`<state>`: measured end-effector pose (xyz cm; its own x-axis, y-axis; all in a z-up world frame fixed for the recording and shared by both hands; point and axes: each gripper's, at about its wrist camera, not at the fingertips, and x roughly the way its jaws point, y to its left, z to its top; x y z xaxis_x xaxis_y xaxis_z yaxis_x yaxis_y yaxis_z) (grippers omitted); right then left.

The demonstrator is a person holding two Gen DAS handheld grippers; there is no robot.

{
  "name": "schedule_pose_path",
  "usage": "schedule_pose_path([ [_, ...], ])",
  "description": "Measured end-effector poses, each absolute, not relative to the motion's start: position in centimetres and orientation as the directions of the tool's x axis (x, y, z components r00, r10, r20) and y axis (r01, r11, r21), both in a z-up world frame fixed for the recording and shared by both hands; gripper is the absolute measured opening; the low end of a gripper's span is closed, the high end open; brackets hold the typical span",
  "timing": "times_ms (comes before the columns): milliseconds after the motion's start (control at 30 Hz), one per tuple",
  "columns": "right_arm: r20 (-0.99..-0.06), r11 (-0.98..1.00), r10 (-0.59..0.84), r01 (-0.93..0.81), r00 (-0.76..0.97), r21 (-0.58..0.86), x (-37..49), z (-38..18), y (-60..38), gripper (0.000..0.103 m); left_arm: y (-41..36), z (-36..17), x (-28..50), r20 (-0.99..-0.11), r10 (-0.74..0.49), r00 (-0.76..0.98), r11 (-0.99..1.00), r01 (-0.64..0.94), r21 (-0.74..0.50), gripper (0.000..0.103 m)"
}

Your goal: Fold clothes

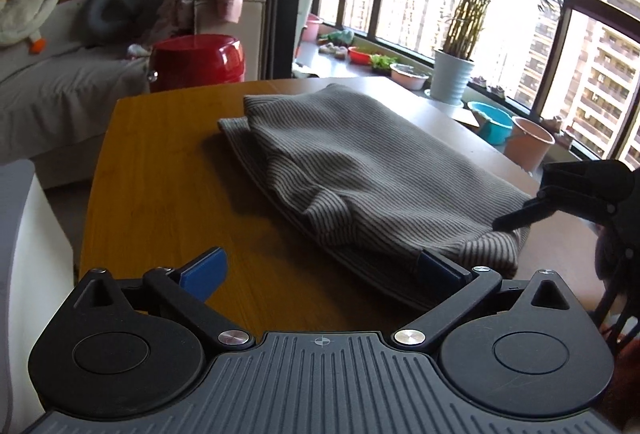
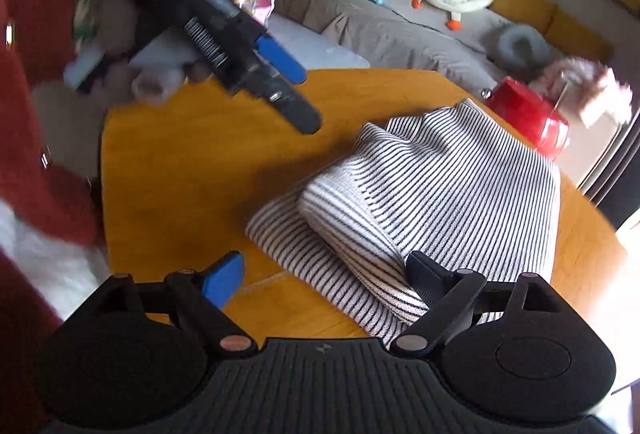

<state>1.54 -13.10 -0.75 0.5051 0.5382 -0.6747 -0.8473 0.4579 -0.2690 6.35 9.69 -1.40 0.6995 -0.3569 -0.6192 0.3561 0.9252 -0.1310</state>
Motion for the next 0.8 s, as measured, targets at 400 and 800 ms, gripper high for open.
schedule_pose_path([
  [400, -0.648, 0.689, 0.658, -0.653, 0.383, 0.314, 9.4, 0.4, -17.2, 0.050, 9.1, -1.1, 5.3, -0.594, -0.374, 0.712, 0.911, 0.401, -0.094, 0.103],
  [800, -0.619, 0.668, 0.710, -0.597, 0.335, 0.444, 11.5, -0.3, -18.0, 0.050, 2.0, -3.0, 3.4, -0.555, -0.456, 0.695, 0.709, 0.661, 0.245, 0.103],
])
